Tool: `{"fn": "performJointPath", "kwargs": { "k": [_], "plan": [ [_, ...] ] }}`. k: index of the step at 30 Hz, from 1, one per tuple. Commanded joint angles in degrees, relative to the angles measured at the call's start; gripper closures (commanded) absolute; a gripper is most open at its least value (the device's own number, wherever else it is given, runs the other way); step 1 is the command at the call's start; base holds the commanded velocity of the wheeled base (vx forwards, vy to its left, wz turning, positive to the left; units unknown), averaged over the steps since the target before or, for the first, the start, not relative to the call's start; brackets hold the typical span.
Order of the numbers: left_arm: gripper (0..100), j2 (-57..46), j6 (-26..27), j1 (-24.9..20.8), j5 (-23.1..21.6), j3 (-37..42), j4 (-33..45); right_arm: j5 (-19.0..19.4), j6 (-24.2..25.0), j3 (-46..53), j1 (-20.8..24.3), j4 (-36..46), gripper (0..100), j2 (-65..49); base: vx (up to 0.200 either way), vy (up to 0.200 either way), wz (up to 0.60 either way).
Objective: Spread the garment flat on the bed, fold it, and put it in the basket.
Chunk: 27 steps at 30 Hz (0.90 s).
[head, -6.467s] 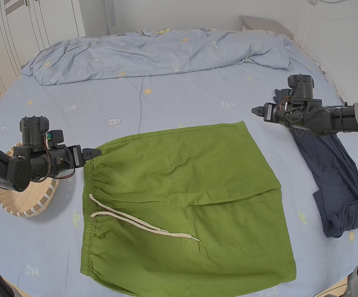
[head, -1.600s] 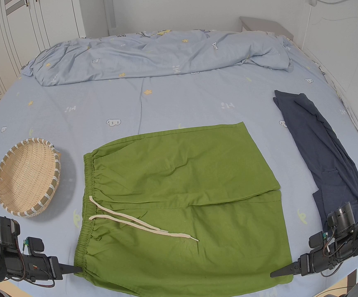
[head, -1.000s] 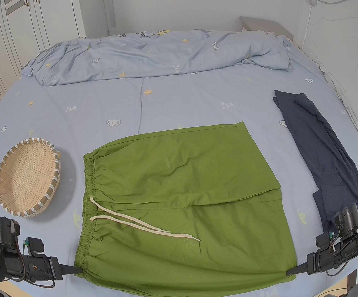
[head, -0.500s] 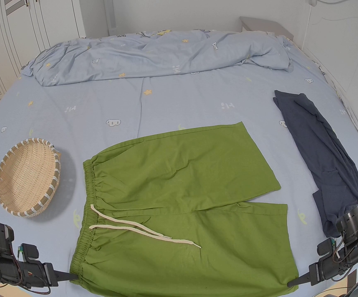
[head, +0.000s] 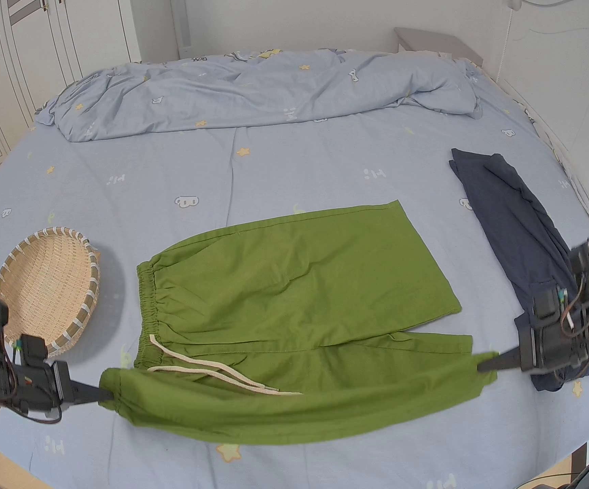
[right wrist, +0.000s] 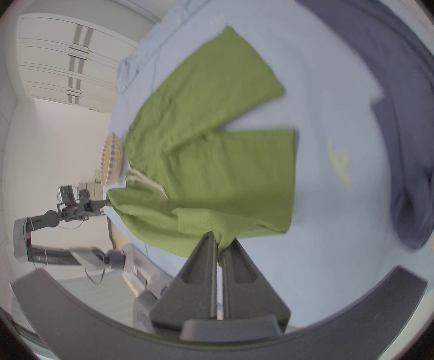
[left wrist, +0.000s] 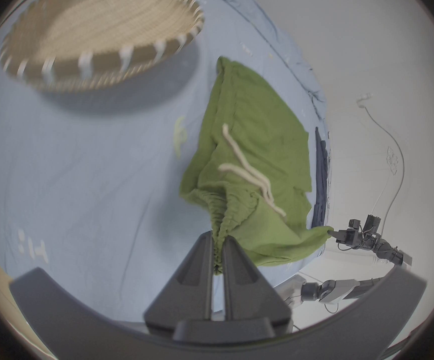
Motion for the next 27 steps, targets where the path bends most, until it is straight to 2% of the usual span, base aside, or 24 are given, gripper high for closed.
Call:
{"fn": "performJointPath", "kwargs": {
  "k": [1,6,10,12,17,27],
  "plan": [
    [100,6.0,-4.1,-2.3,0.0,-21.1,9.0,-5.5,3.1,-26.1,1.0,5.8,100,8.8,0.000,0.000,0.00],
    [100,13.5,-8.1,-3.7,-0.3,-28.9,8.5,-5.7,3.3,-37.7,0.6,6.3,100,16.1,0.000,0.000,0.00],
    [100,19.8,-8.6,-3.5,-0.3,-35.1,8.4,-5.7,3.2,-45.5,0.3,8.7,100,20.6,0.000,0.000,0.00],
    [100,22.6,-8.7,-3.5,-0.3,-37.7,8.4,-5.7,3.0,-53.4,-0.9,10.9,100,24.8,0.000,0.000,0.00],
    [100,26.2,-8.7,-3.5,-0.3,-41.5,8.4,-5.7,2.9,-62.8,-1.8,14.1,100,29.5,0.000,0.000,0.00],
    [100,29.3,-8.7,-3.5,-0.2,-43.6,4.5,-5.7,2.8,-67.3,-2.0,15.0,100,33.1,0.000,0.000,0.00]
  ]
}}
